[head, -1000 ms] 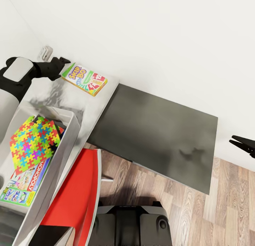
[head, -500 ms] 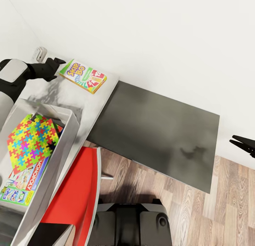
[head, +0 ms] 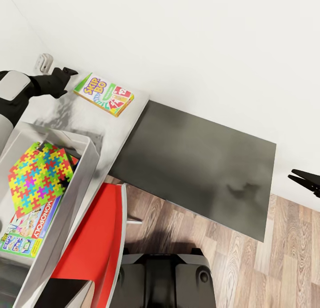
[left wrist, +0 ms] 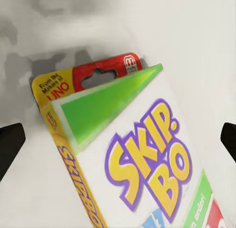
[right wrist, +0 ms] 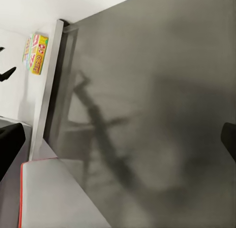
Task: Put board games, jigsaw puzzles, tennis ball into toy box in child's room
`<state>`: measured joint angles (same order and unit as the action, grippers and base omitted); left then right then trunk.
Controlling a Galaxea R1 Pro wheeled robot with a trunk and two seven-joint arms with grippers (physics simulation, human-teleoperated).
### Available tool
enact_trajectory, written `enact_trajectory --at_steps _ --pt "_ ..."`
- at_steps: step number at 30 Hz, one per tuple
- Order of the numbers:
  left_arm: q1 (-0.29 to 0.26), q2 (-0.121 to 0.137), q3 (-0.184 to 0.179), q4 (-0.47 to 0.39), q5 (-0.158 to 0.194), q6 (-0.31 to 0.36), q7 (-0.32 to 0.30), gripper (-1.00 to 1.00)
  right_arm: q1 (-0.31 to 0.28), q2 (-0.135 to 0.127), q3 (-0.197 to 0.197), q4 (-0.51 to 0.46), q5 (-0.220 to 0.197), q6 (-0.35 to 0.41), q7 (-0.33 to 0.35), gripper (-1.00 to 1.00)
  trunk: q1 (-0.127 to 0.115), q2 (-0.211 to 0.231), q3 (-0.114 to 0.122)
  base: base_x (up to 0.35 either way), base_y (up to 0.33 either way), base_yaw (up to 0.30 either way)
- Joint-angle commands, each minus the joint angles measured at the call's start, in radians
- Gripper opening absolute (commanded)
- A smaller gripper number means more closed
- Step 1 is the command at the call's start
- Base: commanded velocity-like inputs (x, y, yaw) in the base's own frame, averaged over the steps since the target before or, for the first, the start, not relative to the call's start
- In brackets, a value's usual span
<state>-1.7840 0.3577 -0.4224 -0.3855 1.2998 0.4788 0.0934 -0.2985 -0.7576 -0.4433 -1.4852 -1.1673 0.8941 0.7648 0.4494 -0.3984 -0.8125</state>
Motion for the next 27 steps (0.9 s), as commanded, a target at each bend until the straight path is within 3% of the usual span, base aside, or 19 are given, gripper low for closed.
enact_trajectory --at_steps 1,27 --pt "-0.001 0.001 -0.006 -0.002 0.011 -0.009 0.008 1.0 -0.001 0.0 0.0 0.0 0.0 0.005 0.002 1.0 0.001 -0.002 -0.001 0.0 0.0 0.0" --pt "-0.005 0.004 -0.006 -0.003 0.01 -0.051 -0.002 1.0 -0.001 0.0 0.0 0.0 -0.001 0.005 0.002 1.0 0.001 -0.002 -0.015 0.0 0.0 0.0"
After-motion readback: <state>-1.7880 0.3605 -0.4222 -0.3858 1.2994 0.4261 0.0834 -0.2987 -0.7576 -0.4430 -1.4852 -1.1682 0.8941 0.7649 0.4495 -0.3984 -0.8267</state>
